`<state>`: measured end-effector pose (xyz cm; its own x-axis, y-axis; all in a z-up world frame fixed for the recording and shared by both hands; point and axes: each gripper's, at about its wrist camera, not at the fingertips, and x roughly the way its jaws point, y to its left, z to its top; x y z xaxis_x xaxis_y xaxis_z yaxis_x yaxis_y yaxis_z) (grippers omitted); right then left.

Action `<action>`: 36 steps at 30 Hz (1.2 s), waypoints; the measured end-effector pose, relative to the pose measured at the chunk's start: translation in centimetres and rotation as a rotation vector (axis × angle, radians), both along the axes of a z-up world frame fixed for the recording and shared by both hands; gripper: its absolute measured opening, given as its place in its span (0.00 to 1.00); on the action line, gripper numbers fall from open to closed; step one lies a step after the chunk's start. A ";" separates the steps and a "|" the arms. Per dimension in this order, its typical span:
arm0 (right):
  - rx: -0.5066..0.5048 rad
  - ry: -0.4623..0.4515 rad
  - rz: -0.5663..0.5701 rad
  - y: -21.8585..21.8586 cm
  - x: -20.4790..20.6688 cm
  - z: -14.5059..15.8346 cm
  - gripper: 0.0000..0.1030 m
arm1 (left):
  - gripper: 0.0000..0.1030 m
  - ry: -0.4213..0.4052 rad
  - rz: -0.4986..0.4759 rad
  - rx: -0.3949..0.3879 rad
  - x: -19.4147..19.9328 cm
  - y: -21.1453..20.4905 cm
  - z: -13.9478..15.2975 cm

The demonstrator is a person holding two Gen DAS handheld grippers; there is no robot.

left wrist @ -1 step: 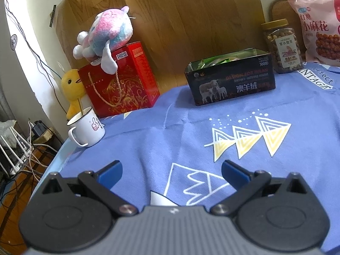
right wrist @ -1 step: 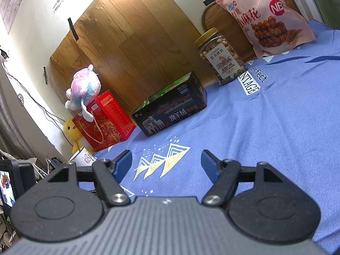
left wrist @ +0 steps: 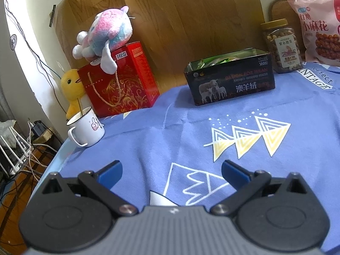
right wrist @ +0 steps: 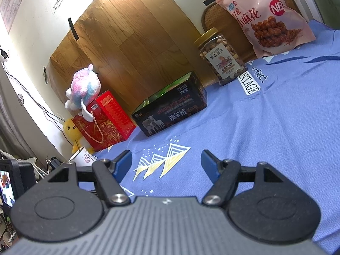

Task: Organize snacks

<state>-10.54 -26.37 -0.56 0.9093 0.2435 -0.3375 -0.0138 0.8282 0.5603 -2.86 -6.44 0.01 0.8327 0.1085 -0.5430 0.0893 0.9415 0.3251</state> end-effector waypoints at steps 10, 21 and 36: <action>-0.001 -0.002 0.000 0.1 0.0 0.0 0.72 | 1.00 0.050 -0.041 -0.054 -0.3 -0.7 0.2; -0.008 -0.020 -0.009 -0.1 -0.3 0.6 0.72 | 1.00 0.078 -0.079 -0.091 -0.6 -1.5 0.8; -0.006 -0.024 -0.013 -0.2 -0.4 0.6 0.73 | 1.00 0.086 -0.078 -0.097 -0.9 -1.7 1.2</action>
<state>-10.93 -26.60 0.03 0.9201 0.2294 -0.3174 -0.0161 0.8320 0.5546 -3.75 -8.13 1.18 0.7863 -0.0110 -0.6177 0.1866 0.9573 0.2206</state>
